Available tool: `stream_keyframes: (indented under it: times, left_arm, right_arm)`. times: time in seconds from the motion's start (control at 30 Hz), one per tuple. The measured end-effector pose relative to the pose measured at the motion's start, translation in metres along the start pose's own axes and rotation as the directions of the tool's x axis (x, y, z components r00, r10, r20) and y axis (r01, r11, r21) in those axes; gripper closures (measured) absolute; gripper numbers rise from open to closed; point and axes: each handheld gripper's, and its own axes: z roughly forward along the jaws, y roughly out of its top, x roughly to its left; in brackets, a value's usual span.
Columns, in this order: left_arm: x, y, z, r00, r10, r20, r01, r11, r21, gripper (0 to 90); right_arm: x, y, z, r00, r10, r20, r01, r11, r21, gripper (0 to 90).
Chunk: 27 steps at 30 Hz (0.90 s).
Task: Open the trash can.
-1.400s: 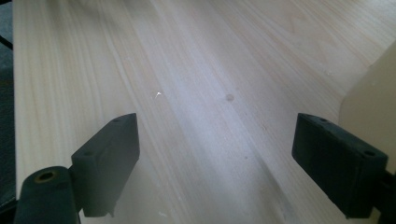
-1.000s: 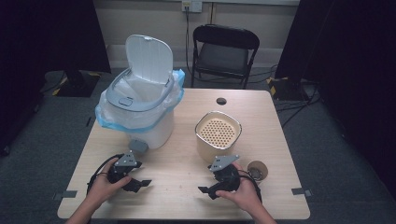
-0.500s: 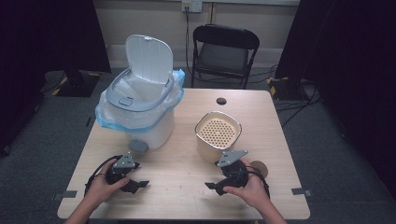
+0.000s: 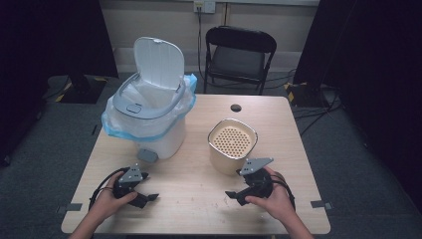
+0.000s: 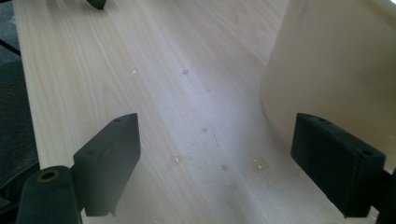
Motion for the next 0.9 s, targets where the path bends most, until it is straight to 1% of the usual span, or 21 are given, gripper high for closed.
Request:
stream_keyframes:
  times: [0.03, 0.2, 0.23, 0.27, 0.3, 0.37, 0.47, 0.5, 0.53, 0.57, 0.7, 0.9]
  left_arm:
    - [0.0, 0.0, 0.0, 1.0, 0.002, -0.002, -0.002, 1.0, 0.005, 10.0]
    - [0.0, 0.0, 0.0, 1.0, 0.002, -0.002, -0.002, 1.0, 0.005, 9.9]
    - [0.0, 0.0, 0.0, 1.0, 0.001, 0.002, -0.001, 1.0, 0.004, 9.7]
    - [-0.001, 0.0, 0.001, 1.0, 0.0, 0.007, 0.0, 1.0, 0.006, 8.4]
    - [-0.001, 0.001, 0.002, 0.9999, 0.006, 0.009, -0.006, 1.0, 0.003, 6.9]
    - [-0.001, 0.001, 0.002, 0.9999, 0.007, 0.01, -0.007, 1.0, 0.006, 5.6]
    - [-0.001, 0.001, 0.002, 0.9999, 0.012, 0.01, -0.012, 0.9999, 0.009, 5.5]
    - [-0.001, 0.001, 0.002, 0.9999, 0.008, 0.011, -0.008, 1.0, 0.006, 5.5]
    - [-0.001, 0.001, 0.002, 0.9999, 0.007, 0.011, -0.008, 0.9999, 0.008, 5.4]
    - [-0.001, 0.001, 0.002, 0.9999, 0.008, 0.011, -0.008, 0.9999, 0.008, 5.3]
    - [-0.001, 0.001, 0.002, 0.9999, 0.008, 0.011, -0.008, 0.9999, 0.008, 5.3]
    - [-0.001, 0.001, 0.002, 0.9999, 0.008, 0.011, -0.008, 0.9999, 0.008, 5.3]
  right_arm:
    - [-0.002, 0.0, -0.004, 0.9999, 0.003, 0.01, -0.003, 1.0, 0.0, 15.1]
    - [-0.006, 0.001, -0.01, 0.9997, 0.007, 0.021, -0.007, 1.0, -0.001, 15.4]
    - [-0.008, 0.002, -0.014, 0.9996, 0.013, 0.024, -0.013, 1.0, 0.005, 15.9]
    - [-0.008, 0.001, -0.016, 0.9995, 0.016, 0.027, -0.016, 1.0, 0.004, 15.8]
    - [-0.009, 0.001, -0.017, 0.9995, 0.01, 0.029, -0.01, 1.0, 0.001, 15.9]
    - [-0.011, 0.001, -0.021, 0.9991, 0.017, 0.04, -0.017, 1.0, 0.006, 15.8]
    - [-0.014, 0.0, -0.027, 0.9983, 0.026, 0.053, -0.025, 1.0, -0.009, 15.8]
    - [-0.014, -0.001, -0.03, 0.998, 0.035, 0.053, -0.035, 0.999, -0.01, 15.8]
    - [-0.015, -0.001, -0.031, 0.9978, 0.033, 0.058, -0.033, 0.999, -0.016, 15.8]
    - [-0.016, -0.002, -0.033, 0.9972, 0.043, 0.062, -0.042, 0.999, -0.013, 15.8]
    - [-0.019, -0.005, -0.04, 0.9954, 0.056, 0.078, -0.055, 0.998, -0.019, 15.8]
    - [-0.023, -0.008, -0.049, 0.9933, 0.061, 0.098, -0.06, 0.998, -0.014, 15.8]
